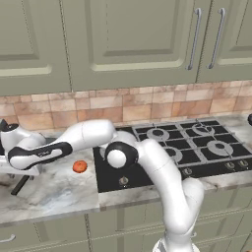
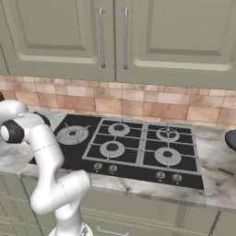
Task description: Place both pans onto different burners. Then place the squash and the chicken drumstick on different pans.
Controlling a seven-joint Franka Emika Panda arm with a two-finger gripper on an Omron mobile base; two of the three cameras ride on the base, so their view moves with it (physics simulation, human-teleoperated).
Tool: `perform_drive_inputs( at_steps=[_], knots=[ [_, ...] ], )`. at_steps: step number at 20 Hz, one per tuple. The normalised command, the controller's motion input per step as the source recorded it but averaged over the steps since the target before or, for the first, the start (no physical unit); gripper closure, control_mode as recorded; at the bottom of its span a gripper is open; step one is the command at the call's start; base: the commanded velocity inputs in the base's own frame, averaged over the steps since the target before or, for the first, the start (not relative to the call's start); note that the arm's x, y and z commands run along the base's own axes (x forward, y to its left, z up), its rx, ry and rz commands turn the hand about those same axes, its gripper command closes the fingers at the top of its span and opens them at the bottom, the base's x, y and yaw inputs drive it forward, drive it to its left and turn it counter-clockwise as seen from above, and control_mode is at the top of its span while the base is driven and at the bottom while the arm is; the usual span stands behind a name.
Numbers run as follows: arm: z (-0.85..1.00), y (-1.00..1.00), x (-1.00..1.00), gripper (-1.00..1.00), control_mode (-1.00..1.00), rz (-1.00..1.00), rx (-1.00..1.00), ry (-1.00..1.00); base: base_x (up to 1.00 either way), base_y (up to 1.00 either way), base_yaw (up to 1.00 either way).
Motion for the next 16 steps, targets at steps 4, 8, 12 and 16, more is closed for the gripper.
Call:
perform_drive_inputs(
  at_steps=[4,8,12,16],
  knots=[
    [-0.07,0.00,0.00,-1.00,-1.00,0.00,0.00,0.02,0.00,0.00,0.00],
    [-0.13,0.00,0.00,-1.00,-1.00,0.00,0.00,0.00,0.00,0.00,0.00],
    [-0.14,0.00,0.00,-1.00,-1.00,0.00,0.00,0.00,0.00,0.00,0.00],
    [-0.10,0.00,0.00,-1.00,-1.00,0.00,0.00,0.00,0.00,0.00,0.00]
  ],
)
